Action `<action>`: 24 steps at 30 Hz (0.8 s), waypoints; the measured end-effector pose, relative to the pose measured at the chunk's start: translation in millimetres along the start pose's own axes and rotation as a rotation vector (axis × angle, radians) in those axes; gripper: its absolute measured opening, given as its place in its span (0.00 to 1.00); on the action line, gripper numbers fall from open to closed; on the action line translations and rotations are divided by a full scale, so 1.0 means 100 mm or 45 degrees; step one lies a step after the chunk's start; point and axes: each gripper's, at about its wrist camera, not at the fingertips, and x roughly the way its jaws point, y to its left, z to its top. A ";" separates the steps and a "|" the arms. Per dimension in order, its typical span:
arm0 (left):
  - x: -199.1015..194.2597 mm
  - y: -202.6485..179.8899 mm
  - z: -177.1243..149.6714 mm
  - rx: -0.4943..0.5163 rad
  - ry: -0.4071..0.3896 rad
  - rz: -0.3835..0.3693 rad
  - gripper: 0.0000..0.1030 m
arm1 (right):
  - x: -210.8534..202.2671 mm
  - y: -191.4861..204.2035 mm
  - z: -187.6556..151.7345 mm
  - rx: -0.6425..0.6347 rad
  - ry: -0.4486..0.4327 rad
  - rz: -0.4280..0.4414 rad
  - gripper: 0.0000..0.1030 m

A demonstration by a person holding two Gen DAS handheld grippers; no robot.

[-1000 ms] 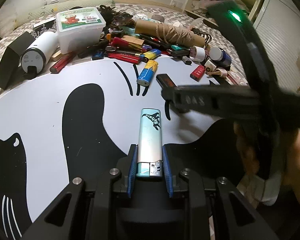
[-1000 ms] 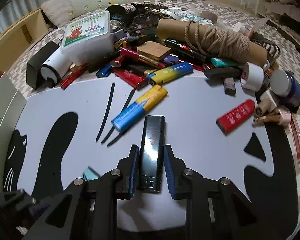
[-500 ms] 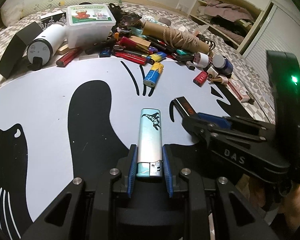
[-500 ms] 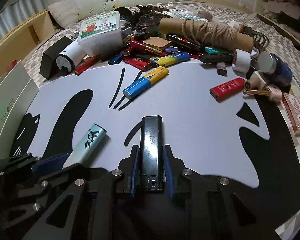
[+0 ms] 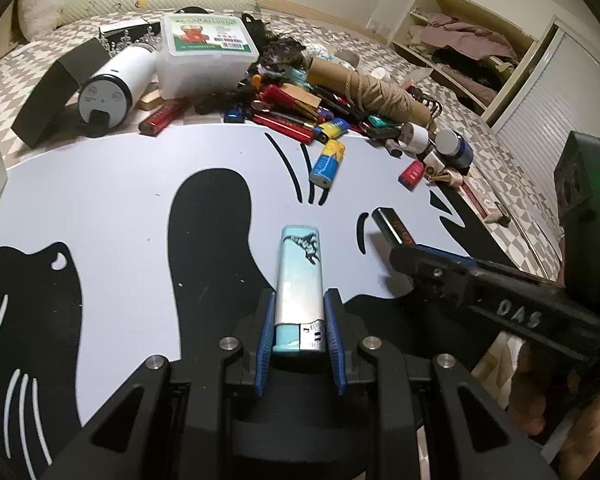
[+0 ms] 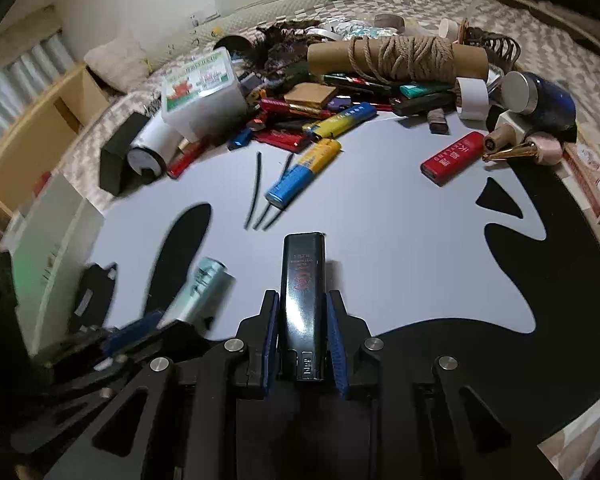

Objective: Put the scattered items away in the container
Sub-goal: 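Carry the white-teal and black lighters in both tools over the white box container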

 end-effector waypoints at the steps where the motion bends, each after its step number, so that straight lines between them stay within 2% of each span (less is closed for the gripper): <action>1: -0.02 0.00 0.01 0.001 -0.004 0.003 0.24 | -0.03 0.01 0.02 0.008 -0.008 0.007 0.24; 16: -0.67 0.08 0.28 -0.023 -0.205 0.032 0.24 | -0.44 0.28 0.41 -0.033 -0.156 0.046 0.24; 24: -1.17 0.19 0.40 -0.040 -0.347 0.064 0.24 | -0.64 0.54 0.56 -0.071 -0.215 0.100 0.24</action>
